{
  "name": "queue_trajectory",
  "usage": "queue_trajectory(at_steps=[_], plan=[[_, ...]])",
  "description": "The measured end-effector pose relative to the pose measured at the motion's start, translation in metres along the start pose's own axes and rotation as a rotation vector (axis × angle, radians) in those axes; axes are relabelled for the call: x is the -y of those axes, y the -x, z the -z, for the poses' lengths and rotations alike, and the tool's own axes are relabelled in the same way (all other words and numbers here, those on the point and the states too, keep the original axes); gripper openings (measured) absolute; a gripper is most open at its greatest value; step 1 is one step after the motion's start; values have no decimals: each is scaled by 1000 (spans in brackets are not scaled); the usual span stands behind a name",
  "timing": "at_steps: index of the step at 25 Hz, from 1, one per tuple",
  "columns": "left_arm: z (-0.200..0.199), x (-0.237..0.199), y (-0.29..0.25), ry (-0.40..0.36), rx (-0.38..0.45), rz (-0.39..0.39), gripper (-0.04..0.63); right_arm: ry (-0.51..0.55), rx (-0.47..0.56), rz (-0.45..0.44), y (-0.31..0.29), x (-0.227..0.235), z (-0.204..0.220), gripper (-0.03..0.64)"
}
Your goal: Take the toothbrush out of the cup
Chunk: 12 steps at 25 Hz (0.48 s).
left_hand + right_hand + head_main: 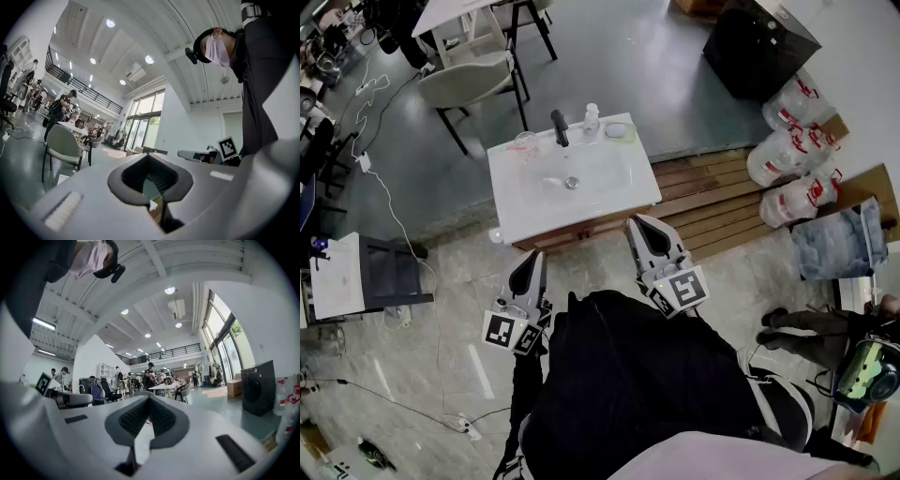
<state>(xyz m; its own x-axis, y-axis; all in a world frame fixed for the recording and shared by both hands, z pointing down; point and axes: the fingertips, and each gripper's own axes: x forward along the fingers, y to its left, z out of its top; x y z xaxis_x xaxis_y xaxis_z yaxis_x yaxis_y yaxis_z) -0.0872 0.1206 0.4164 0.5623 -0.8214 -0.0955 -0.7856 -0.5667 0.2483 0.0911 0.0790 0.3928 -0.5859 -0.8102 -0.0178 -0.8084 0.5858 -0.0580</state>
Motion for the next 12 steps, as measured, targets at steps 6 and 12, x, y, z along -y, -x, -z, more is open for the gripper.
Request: queue_trajectory(at_steps=[6,12], plan=[[-2,2,0,-14,6,0,8,0,-3,3,4,0,3,0],[-6,3,-1,-26,5,4,8,-1,4,15,9,3,1,0]])
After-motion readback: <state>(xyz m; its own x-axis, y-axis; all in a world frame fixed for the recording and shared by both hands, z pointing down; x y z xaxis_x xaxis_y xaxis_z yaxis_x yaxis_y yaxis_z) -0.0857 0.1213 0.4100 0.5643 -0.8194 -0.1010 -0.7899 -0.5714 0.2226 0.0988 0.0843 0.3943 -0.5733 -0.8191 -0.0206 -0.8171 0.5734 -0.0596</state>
